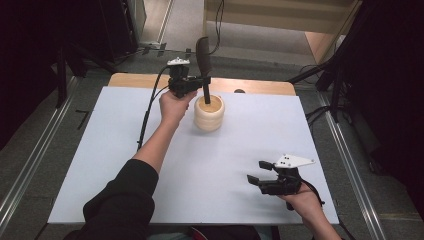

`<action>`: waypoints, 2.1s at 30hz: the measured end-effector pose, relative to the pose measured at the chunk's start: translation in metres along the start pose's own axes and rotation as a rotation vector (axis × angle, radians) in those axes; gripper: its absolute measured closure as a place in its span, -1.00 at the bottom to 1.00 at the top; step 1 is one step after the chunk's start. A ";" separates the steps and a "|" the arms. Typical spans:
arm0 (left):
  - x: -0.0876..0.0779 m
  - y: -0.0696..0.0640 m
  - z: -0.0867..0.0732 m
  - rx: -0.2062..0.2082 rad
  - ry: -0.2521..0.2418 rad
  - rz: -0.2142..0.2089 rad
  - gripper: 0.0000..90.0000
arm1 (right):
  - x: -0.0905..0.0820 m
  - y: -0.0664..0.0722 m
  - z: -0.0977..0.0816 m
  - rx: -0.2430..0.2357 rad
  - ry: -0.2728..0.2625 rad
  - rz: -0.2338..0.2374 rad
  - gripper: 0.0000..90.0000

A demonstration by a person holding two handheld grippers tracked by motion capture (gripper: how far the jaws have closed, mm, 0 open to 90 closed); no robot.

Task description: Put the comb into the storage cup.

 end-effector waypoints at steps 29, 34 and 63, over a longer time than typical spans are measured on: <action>0.015 0.000 -0.031 0.029 0.064 -0.024 0.62 | 0.002 -0.001 -0.002 0.012 0.016 0.001 -0.45; 0.016 0.001 -0.037 0.026 0.070 -0.025 0.62 | 0.002 -0.001 -0.002 0.011 0.015 0.002 -0.45; 0.018 -0.001 -0.051 0.081 0.119 -0.031 0.59 | 0.003 -0.002 -0.002 0.009 0.017 -0.003 -0.45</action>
Point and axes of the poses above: each handheld gripper's, and its own axes: x roughly forward along the jaws, z roughly out of its top, y roughly to its left, the point moved 7 cm from there along x, roughly forward along the jaws, and after that the axes turned 1 degree about -z, right-handed, at the moved point
